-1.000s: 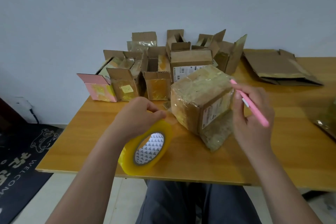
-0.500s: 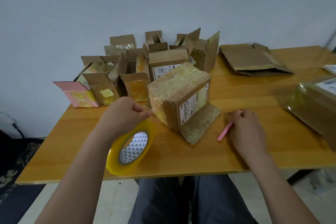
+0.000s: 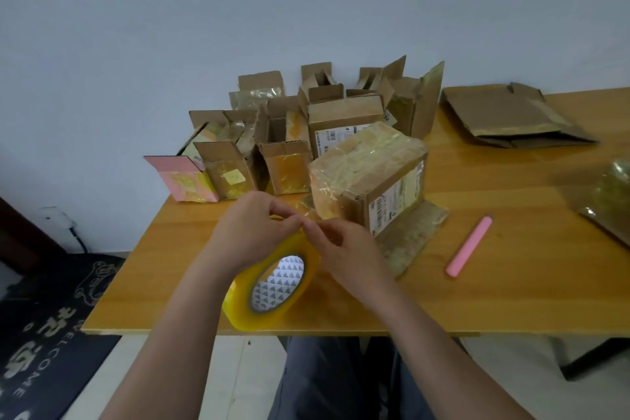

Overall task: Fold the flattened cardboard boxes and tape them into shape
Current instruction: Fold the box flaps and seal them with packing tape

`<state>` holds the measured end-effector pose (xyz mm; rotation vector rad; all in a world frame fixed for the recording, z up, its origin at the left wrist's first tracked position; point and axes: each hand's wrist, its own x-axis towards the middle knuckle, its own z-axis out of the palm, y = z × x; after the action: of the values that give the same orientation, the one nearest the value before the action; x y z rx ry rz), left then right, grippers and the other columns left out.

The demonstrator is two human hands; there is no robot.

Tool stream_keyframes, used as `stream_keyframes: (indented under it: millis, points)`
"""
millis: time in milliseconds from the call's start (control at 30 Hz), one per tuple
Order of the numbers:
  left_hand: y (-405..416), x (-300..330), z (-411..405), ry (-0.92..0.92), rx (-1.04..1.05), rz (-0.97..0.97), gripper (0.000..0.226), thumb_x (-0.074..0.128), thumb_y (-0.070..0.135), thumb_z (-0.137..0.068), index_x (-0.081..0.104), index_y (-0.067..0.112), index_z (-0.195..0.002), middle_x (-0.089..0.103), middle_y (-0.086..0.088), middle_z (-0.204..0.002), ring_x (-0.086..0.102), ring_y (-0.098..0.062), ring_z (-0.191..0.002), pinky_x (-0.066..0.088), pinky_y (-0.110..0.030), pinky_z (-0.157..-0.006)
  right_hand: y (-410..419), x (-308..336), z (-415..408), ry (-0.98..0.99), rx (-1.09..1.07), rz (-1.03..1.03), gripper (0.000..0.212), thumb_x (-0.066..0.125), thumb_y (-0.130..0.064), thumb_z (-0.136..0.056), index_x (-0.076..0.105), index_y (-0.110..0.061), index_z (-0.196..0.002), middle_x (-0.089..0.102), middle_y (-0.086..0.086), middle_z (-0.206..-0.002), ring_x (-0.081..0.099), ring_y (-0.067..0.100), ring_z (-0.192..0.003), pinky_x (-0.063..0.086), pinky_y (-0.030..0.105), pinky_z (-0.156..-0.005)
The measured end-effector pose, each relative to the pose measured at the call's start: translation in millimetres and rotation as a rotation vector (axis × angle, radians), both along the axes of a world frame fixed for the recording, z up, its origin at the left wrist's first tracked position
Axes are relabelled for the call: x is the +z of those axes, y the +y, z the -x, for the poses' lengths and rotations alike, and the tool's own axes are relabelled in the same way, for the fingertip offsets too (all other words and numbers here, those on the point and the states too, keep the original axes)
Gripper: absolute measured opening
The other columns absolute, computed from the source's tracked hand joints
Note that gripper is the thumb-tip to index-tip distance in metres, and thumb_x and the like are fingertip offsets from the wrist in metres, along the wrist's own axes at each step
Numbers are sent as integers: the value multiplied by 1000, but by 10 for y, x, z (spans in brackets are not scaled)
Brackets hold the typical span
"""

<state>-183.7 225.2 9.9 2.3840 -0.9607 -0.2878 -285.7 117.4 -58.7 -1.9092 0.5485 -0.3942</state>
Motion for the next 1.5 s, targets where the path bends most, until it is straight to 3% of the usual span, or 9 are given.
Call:
stream_keyframes:
  millis: [200, 367, 500, 667, 833, 1000, 1200, 1333, 1500]
  points:
    - [141, -88, -107, -43, -11, 162, 7, 67, 37, -89, 73, 34, -91, 67, 23, -106, 60, 6, -80, 55, -22, -75, 45, -79, -222, -119, -74, -318, 27, 62, -43, -91, 66, -20, -76, 70, -1, -75, 69, 22, -81, 57, 49, -84]
    - [381, -113, -152, -33, 53, 452, 40, 64, 59, -76, 63, 38, -111, 48, 18, -140, 58, 10, -96, 49, -8, -72, 102, -94, -337, -173, -142, 8, 26, 59, -37, -95, 62, -23, -74, 63, -11, -66, 60, -4, -67, 46, 12, -64]
    - [827, -340, -163, 181, 34, 449, 105, 70, 84, -46, 39, 45, -139, 44, 24, -139, 50, 2, -120, 45, -16, -88, 92, -189, -445, -237, -224, 53, 28, 58, -36, -96, 62, -17, -75, 63, -4, -69, 59, 4, -65, 43, 15, -58]
    - [990, -887, -143, 313, 278, 553, 110, 85, 39, -53, 19, 44, -141, 46, 7, -130, 59, -16, -110, 56, -18, -71, 267, -259, -714, -216, -308, -176, 27, 59, -35, -95, 61, -18, -75, 65, 2, -71, 63, 19, -67, 55, 42, -66]
    - [1108, -961, -371, -43, 431, 755, 61, 69, -8, -83, 37, 22, -127, 53, 6, -111, 55, 6, -102, 45, -5, -74, 557, -227, -942, -183, -154, -306, 30, 63, -40, -91, 63, -10, -83, 69, 9, -76, 69, 23, -72, 60, 46, -71]
    - [1392, -716, -743, -344, 332, 440, 69, 55, -27, -71, 52, 12, -128, 41, -1, -118, 37, -4, -103, 35, -8, -81, 588, -326, -1118, -104, -124, 136, 30, 61, -34, -94, 54, -23, -67, 56, -6, -68, 54, 9, -66, 40, 19, -62]
    - [1387, -582, -885, -371, 283, 264, 73, 57, -18, -79, 51, 25, -137, 40, -5, -128, 38, -7, -99, 43, -19, -73, 641, -398, -1139, 169, -71, 622, 27, 54, -39, -97, 67, -16, -89, 51, -1, -111, 46, 15, -108, 37, 21, -77]
    - [1162, -522, -869, -431, 171, 158, 75, 60, -15, -77, 54, 29, -137, 42, -11, -133, 49, -31, -118, 55, -45, -80, 647, -355, -1036, 220, -57, 753, 24, 51, -31, -101, 67, -13, -96, 49, 8, -119, 45, 21, -110, 41, 27, -86]
    - [1081, -473, -824, -429, 175, 109, 75, 61, -14, -78, 53, 30, -139, 37, -12, -137, 40, -34, -129, 53, -48, -89, 717, -376, -1006, 138, -105, 873, 28, 61, -23, -96, 56, -8, -119, 56, 17, -118, 50, 25, -109, 48, 35, -90]
